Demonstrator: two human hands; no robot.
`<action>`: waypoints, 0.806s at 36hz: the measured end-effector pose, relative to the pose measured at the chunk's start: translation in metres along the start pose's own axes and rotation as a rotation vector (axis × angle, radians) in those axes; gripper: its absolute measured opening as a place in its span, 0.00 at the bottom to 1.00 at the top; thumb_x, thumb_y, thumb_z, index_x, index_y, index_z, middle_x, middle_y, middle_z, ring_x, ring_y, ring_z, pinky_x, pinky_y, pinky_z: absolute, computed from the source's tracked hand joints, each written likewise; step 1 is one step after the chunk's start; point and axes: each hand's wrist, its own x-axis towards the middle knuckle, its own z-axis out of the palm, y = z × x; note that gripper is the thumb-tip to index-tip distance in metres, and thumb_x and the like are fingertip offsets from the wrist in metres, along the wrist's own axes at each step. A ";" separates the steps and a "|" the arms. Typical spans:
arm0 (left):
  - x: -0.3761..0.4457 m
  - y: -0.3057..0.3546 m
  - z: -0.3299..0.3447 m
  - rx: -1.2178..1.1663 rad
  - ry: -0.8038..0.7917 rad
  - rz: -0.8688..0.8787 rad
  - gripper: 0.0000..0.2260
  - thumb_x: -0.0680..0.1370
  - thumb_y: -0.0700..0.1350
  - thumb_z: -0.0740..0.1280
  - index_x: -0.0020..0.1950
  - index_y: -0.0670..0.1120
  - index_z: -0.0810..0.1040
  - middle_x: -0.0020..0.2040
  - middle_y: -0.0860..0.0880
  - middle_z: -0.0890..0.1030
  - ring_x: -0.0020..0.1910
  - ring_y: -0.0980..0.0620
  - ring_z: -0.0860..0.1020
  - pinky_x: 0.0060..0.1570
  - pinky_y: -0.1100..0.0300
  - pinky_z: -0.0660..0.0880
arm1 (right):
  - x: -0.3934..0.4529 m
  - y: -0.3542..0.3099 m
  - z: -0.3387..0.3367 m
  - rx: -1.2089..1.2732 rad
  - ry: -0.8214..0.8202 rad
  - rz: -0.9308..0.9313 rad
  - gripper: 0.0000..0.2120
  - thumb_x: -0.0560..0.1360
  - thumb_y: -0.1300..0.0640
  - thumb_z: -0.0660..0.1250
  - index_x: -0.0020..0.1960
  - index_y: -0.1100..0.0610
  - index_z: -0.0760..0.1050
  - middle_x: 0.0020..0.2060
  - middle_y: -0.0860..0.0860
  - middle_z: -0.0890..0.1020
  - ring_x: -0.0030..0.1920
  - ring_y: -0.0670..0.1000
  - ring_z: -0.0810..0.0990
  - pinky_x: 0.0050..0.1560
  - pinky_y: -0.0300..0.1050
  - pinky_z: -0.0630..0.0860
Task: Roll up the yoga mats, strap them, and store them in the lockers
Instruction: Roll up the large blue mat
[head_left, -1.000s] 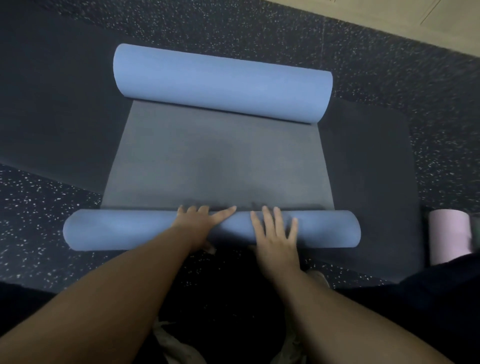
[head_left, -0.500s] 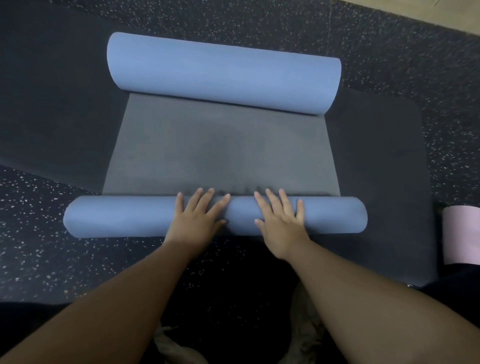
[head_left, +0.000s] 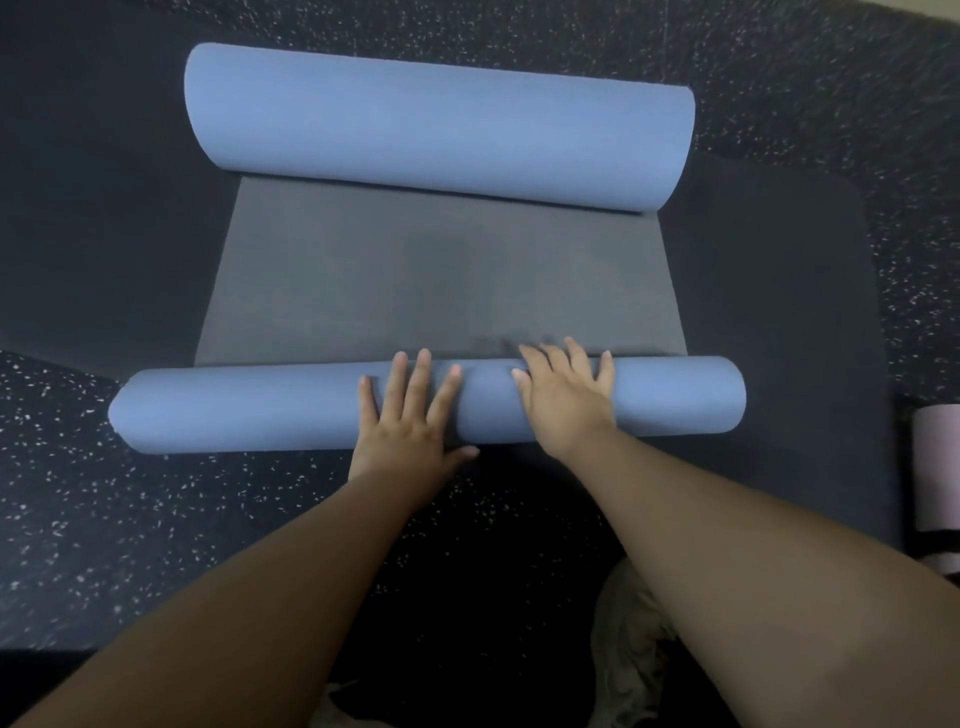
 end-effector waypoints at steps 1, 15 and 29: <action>0.003 -0.001 -0.002 0.011 0.000 -0.004 0.41 0.76 0.70 0.49 0.66 0.52 0.20 0.77 0.44 0.32 0.76 0.42 0.33 0.71 0.38 0.35 | 0.002 -0.001 0.002 0.014 0.015 0.005 0.23 0.84 0.46 0.44 0.78 0.49 0.57 0.75 0.46 0.63 0.77 0.50 0.51 0.74 0.62 0.39; 0.060 -0.022 -0.026 -0.021 -0.004 -0.004 0.43 0.71 0.74 0.51 0.78 0.55 0.36 0.80 0.47 0.41 0.78 0.44 0.39 0.72 0.38 0.43 | -0.006 0.002 0.007 0.158 0.210 -0.200 0.31 0.74 0.50 0.51 0.76 0.58 0.63 0.75 0.52 0.66 0.76 0.53 0.60 0.75 0.59 0.46; 0.070 -0.032 -0.021 -0.101 0.203 0.035 0.38 0.74 0.70 0.45 0.79 0.49 0.56 0.78 0.45 0.57 0.78 0.46 0.54 0.71 0.37 0.50 | 0.005 -0.003 0.013 -0.054 0.047 -0.157 0.53 0.73 0.39 0.66 0.76 0.54 0.28 0.77 0.50 0.34 0.77 0.55 0.32 0.71 0.64 0.31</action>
